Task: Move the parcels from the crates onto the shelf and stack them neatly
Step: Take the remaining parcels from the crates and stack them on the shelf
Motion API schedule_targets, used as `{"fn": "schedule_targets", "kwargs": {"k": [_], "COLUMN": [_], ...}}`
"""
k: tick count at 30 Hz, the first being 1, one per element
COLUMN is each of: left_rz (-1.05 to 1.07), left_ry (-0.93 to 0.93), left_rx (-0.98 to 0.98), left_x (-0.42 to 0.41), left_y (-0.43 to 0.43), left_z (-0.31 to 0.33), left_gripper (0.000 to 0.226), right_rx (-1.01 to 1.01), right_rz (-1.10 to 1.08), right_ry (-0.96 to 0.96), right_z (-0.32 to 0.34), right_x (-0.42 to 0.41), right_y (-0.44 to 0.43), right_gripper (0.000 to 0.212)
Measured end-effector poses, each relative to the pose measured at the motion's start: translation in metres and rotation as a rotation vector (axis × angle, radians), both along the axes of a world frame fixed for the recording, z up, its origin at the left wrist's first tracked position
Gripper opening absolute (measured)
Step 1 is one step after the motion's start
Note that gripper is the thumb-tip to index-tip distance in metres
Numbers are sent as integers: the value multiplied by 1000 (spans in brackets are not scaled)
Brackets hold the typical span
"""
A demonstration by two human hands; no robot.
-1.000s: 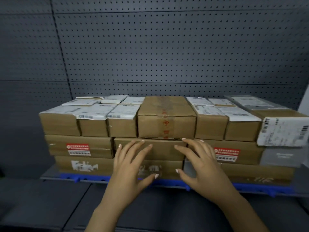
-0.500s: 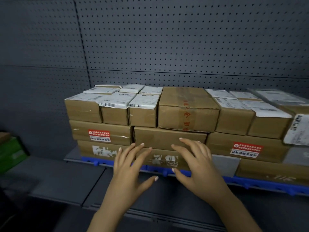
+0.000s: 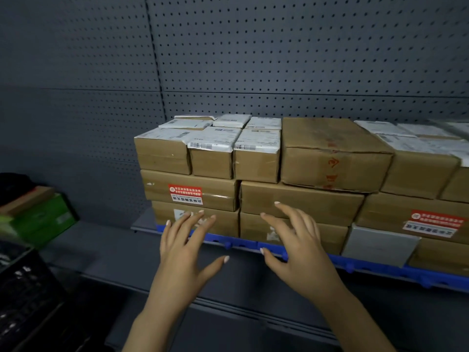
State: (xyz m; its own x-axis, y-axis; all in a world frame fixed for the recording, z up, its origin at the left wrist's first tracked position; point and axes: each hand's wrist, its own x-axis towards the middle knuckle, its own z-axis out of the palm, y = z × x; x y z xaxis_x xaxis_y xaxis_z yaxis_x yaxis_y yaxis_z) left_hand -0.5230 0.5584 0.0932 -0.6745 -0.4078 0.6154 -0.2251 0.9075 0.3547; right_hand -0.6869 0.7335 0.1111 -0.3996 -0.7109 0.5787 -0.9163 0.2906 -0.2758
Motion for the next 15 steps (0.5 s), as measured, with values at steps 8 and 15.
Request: {"fn": "schedule_targets", "kwargs": {"k": [8,15], "left_rz": [-21,-32], "left_ry": [24,-43], "left_rx": [10,109], "left_x": [22,23], "left_y": [-121,-204], "left_z": [-3,-13], "left_gripper": [68,88], "right_rx": [-17,-43], "right_rz": [-92,-259], "right_ry": [85,25], "right_z": [-1,-17], "right_x": [36,65], "right_y": [-89,-145], "right_gripper": [57,57]}}
